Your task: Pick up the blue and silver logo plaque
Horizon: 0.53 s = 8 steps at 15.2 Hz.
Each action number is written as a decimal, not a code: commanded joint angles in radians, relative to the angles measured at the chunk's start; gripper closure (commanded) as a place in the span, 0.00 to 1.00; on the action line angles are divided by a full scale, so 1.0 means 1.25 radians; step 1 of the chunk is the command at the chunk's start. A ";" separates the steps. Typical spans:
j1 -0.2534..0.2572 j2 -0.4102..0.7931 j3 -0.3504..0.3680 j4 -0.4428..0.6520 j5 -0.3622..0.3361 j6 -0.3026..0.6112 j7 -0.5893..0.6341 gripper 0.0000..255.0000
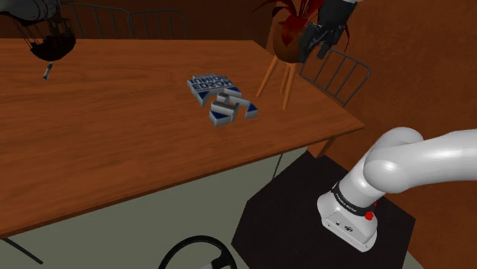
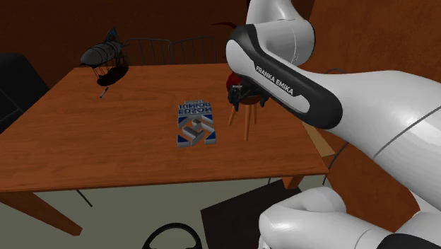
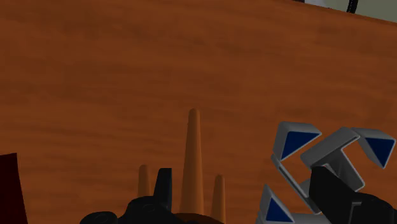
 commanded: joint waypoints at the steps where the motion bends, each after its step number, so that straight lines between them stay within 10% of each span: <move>1: 0.000 0.000 0.000 0.000 0.000 0.000 0.000 0.00; 8: 0.032 0.144 0.058 -0.001 0.031 0.120 0.035 0.00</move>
